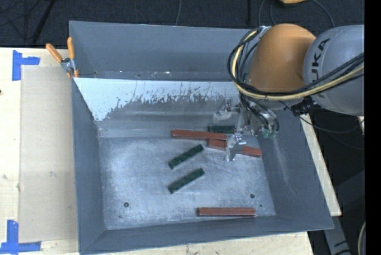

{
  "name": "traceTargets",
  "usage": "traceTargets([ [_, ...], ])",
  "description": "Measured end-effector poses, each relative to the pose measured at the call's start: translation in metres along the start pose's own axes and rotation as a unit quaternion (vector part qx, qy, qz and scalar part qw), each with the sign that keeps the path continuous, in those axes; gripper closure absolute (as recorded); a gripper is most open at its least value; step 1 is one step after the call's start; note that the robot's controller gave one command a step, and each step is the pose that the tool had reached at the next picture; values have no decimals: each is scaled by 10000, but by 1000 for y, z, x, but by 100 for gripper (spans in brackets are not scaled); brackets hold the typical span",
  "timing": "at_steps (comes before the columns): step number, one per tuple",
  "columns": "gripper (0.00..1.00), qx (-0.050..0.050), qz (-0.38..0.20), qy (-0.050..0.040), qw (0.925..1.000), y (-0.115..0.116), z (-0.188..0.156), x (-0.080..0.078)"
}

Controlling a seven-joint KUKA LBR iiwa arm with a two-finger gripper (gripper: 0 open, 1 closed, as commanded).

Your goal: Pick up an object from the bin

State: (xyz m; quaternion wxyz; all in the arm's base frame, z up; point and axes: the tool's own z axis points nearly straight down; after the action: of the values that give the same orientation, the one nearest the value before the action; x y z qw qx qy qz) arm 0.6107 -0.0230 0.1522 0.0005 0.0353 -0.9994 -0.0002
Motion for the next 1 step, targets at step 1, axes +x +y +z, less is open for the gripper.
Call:
traceTargets([
  [1,0,1,0,-5,10000,0,0,0],
])
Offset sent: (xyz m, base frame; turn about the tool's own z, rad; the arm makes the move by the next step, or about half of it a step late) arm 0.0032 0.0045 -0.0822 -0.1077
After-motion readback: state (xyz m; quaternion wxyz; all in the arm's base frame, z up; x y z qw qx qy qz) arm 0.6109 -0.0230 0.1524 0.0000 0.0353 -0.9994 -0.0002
